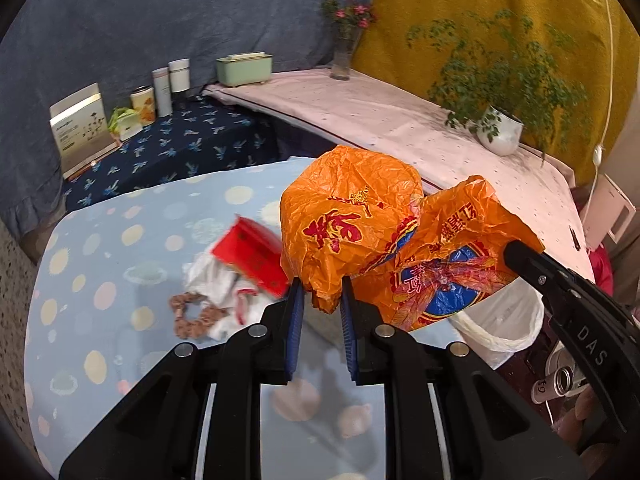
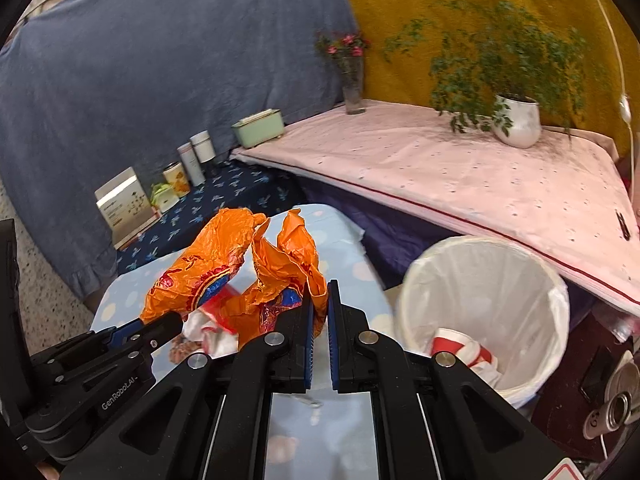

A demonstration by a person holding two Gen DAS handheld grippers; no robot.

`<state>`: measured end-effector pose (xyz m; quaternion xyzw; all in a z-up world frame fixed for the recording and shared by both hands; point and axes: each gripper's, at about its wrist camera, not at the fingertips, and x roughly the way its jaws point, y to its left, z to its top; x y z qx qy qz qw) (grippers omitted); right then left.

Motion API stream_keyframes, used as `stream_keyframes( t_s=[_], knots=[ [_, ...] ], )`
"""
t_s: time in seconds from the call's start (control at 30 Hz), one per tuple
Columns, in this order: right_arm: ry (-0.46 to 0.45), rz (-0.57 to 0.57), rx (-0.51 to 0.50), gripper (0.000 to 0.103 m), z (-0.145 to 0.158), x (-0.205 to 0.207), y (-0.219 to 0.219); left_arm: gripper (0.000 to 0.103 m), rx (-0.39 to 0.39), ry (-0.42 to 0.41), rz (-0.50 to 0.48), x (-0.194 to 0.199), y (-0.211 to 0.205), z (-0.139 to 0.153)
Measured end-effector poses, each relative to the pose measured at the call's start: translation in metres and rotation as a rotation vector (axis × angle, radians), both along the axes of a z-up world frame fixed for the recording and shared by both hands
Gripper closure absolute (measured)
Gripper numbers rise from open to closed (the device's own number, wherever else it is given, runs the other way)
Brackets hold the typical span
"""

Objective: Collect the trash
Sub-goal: 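Grasp a second orange bag with the right gripper while the left lifts its bag, then carry both orange bags over the wastebasket and open both grippers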

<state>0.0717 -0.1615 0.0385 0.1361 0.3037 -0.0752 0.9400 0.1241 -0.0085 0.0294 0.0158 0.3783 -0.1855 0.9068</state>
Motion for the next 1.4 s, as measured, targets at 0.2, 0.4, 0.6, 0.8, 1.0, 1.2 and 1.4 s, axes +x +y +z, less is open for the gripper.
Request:
stream_keyframes(
  t_s=[0.2,0.4,0.6,0.8,1.0,1.2,1.4],
  knots=[
    [-0.013,-0.085,0.021,0.097,-0.003,-0.019,-0.048,0.086,0.026,0.000,-0.075,-0.009,-0.051,-0.002],
    [0.000,-0.194,0.028,0.097,-0.015,-0.039,-0.101,0.085,0.033,0.025,-0.150,-0.016,-0.098,-0.014],
    [0.020,-0.310,0.046,0.097,-0.029,-0.057,-0.154,0.085,0.046,0.058,-0.214,-0.021,-0.142,-0.034],
    [0.031,-0.389,0.006,0.097,-0.035,-0.066,-0.188,0.085,0.062,0.086,-0.268,-0.021,-0.178,-0.051],
    [0.042,-0.406,0.012,0.097,-0.045,-0.066,-0.206,0.085,0.074,0.108,-0.297,-0.014,-0.202,-0.063],
    [0.055,-0.391,0.020,0.093,-0.053,-0.055,-0.208,0.071,0.087,0.102,-0.291,-0.007,-0.210,-0.068],
    [0.049,-0.353,0.029,0.082,-0.055,-0.042,-0.201,0.048,0.088,0.114,-0.237,0.002,-0.199,-0.073]
  ],
)
